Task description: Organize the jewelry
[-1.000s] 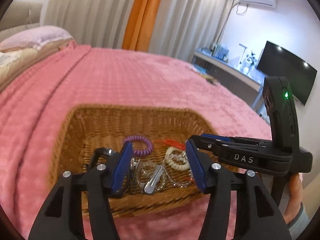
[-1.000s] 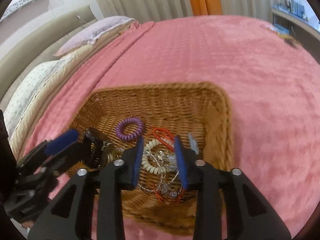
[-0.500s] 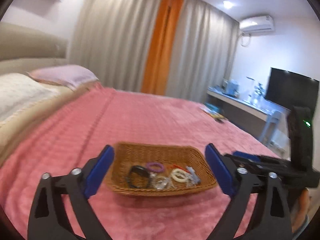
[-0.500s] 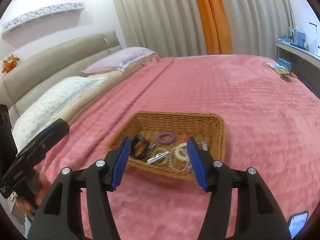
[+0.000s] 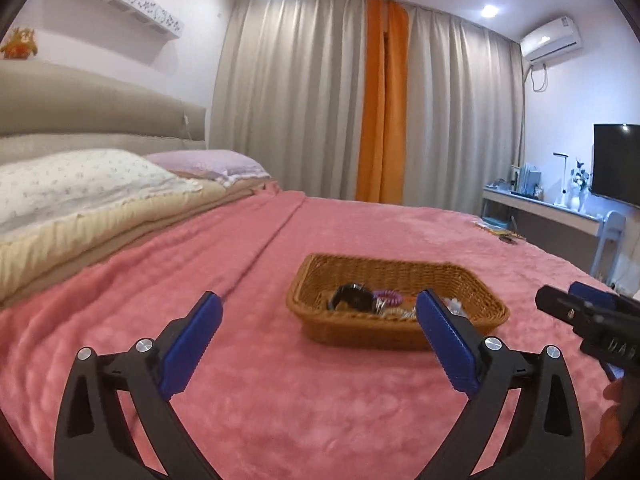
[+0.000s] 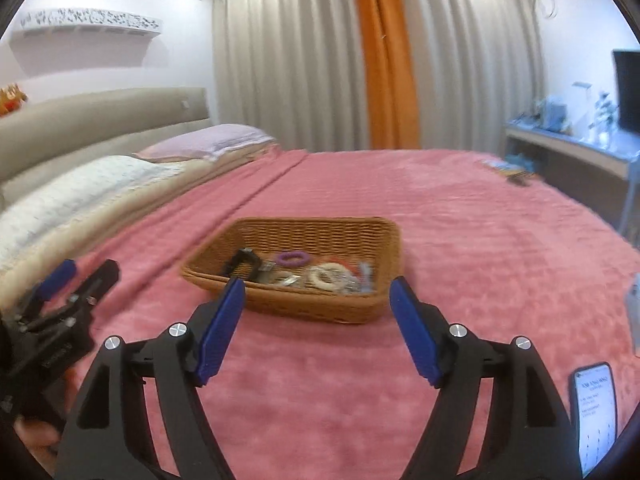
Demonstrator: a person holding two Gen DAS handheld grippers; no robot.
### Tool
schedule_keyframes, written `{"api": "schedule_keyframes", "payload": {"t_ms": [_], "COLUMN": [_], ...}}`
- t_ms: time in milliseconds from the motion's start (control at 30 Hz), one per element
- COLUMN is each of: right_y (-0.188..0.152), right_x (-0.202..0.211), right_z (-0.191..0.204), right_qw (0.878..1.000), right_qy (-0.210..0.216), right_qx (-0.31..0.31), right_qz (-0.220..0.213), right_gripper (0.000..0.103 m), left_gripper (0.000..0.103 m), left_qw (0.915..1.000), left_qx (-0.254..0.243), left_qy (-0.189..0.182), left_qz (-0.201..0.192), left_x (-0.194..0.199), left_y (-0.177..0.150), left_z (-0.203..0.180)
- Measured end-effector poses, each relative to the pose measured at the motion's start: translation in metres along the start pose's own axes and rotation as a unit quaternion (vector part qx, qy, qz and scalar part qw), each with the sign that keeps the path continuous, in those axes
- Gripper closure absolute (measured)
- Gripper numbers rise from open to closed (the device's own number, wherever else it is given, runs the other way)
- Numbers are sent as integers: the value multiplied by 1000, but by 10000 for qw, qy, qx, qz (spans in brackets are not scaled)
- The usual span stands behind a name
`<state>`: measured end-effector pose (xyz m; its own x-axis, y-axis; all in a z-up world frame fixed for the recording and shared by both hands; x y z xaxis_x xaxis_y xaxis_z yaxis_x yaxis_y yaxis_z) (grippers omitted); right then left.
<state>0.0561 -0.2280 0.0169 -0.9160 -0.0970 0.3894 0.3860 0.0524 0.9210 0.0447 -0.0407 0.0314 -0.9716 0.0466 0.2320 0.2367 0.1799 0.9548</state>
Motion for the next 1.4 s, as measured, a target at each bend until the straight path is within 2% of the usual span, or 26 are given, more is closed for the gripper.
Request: {"api": "schedule_keyframes", "payload": {"t_ms": [100,200,267,333,667,1100,1400], "right_y": [-12,-18,-20,-22,-30,-31,-31], "right_x": [-7,-12,-11,-10,-12,-10,-4], "right_z": [2,3,2,1,10,2,3], "right_qw": [9989,9983,9979,9969,9953,9970,9970], "right_qy": [-357,-473,-552,-666,-771,-672,-643], "right_qx": [270,313,288,305,450,243,228], "right_qz": [-115,-143,-197,-274,-377,-289,-377], "right_gripper": [25,20,12,8,8,8,8], "left_gripper": [9,9,9,8,8,8,8], "left_qw": [9999,9996,9993,9991,9997,9994,9994], "left_qx": [112,135,6,-124,-170,-260,-254], "left_qy": [-121,-225,-197,-167,-158,-219,-196], "left_qz": [-37,127,317,377,111,61,88], "left_x": [-1,-8,-15,-18,-7,-4,-5], "left_y": [-4,-15,-26,-28,-32,-32,-31], "left_z": [2,0,-5,-9,-11,-14,-15]}}
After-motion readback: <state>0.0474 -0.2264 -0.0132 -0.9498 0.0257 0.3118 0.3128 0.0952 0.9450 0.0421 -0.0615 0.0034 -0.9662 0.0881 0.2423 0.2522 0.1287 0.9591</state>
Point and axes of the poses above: each gripper's, at about its wrist camera, not at the fingertips, and x roughly against the way its jaws point, z to its left, y to its top, the point moved 3 cm from there along -x, roughly the way its jaws point, and after that the axes turned 6 degrees about x, right-handed, at the moved point
